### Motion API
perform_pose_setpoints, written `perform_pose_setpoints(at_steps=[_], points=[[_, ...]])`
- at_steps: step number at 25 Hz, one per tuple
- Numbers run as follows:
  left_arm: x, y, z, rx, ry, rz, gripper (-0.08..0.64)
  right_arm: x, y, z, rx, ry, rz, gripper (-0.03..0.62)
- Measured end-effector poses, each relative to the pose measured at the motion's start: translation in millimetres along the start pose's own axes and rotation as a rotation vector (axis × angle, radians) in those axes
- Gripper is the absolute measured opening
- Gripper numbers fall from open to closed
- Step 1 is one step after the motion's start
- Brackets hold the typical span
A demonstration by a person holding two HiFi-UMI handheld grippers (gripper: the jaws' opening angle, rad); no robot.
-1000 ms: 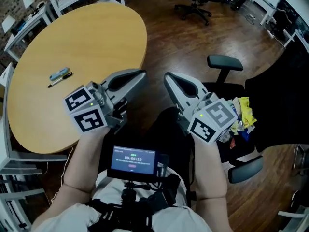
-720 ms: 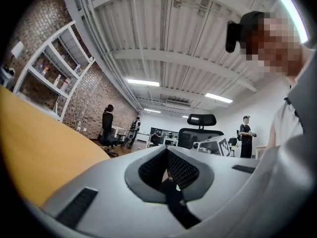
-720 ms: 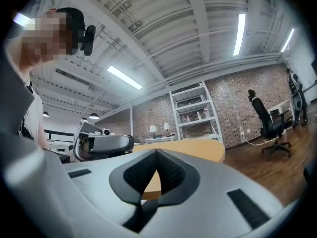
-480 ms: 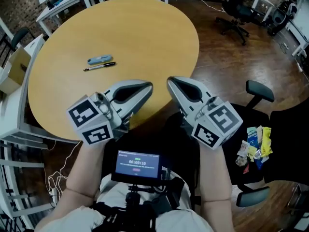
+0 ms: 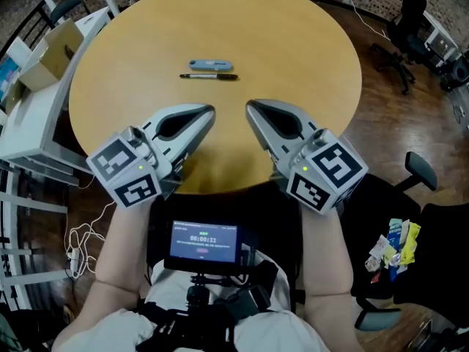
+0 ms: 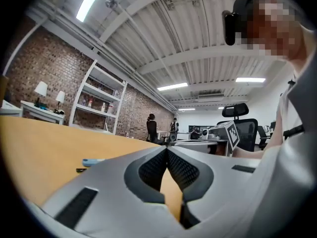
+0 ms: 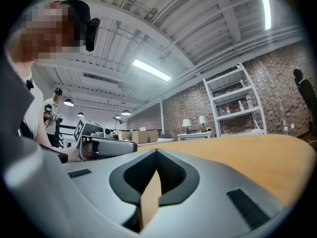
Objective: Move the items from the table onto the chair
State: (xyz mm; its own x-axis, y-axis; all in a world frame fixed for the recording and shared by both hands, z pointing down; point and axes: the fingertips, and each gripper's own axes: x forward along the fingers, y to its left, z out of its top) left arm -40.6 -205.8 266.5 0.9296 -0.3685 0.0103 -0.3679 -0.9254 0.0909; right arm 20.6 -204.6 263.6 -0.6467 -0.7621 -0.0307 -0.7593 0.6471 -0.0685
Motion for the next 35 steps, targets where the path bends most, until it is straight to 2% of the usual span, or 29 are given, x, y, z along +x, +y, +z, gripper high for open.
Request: perform_pose_setpoints(at_steps=[7, 11, 14, 22, 35], points=[[-35.0, 29.8, -8.1, 0.002, 0.011, 0.067, 0.009, 50.5, 32.1, -7.5, 0.003, 0.014, 0.112, 0.003], [-54.7, 44.5, -10.1, 0.02, 0.016, 0.108, 0.009, 72.5, 49.2, -12.4, -0.035, 0.05, 0.154, 0.003], [-62.2, 52.3, -12.6, 0.026, 0.024, 0.118, 0.008, 82.2, 53.2, -17.1, -0.072, 0.089, 0.156, 0.003], [-53.7, 55.1, -24.3, 0.072, 0.102, 0.118, 0.009, 85.6, 56.5, -21.0, -0.059, 0.124, 0.163, 0.003], [-50.5, 51.3, -28.6, 0.071, 0.119, 0.096, 0.008, 88.2, 58.2, -25.0, -0.06, 0.134, 0.178, 0.003]])
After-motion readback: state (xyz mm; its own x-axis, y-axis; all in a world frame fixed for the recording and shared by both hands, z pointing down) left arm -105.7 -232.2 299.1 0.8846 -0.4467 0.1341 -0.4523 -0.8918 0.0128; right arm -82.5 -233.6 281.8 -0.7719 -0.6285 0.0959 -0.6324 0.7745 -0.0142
